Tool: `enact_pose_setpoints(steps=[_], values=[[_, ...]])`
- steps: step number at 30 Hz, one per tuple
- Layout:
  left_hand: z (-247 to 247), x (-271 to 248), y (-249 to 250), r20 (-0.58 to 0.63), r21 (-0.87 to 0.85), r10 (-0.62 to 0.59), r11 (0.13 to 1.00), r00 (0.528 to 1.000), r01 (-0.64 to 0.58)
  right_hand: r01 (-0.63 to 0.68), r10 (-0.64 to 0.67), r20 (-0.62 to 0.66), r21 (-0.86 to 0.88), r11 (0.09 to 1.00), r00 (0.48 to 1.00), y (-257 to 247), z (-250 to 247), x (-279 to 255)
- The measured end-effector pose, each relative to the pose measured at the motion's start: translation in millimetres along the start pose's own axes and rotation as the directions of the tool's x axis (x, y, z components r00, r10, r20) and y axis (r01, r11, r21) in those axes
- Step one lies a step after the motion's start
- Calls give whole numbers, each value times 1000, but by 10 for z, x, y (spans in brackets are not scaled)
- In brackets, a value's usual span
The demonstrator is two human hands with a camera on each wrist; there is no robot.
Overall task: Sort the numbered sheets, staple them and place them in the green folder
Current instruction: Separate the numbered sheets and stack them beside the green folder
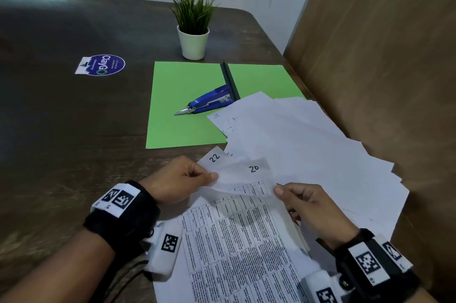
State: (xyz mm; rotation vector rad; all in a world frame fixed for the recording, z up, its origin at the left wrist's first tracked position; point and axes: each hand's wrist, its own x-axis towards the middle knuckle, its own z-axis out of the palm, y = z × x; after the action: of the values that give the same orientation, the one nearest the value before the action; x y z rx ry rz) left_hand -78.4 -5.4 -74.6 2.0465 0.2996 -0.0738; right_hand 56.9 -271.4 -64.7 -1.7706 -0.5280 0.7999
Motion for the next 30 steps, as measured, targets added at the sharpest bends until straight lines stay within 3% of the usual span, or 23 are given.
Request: enact_pose_setpoints(steps=[6, 11, 17, 30], values=[[-8, -10, 18, 5, 17, 6, 1000, 1000, -7, 47, -46, 18, -23, 999, 999, 36, 6, 0], [1, 7, 1, 3, 1, -3, 1000, 1000, 3, 0, -6, 267, 23, 1000, 964, 3, -42, -16], [21, -22, 27, -29, -11, -38, 999, 999, 37, 42, -39, 30, -123, 991, 999, 3, 33, 17], [14, -55, 76, -32, -59, -64, 996, 997, 62, 80, -84, -26, -120, 990, 996, 61, 84, 33]])
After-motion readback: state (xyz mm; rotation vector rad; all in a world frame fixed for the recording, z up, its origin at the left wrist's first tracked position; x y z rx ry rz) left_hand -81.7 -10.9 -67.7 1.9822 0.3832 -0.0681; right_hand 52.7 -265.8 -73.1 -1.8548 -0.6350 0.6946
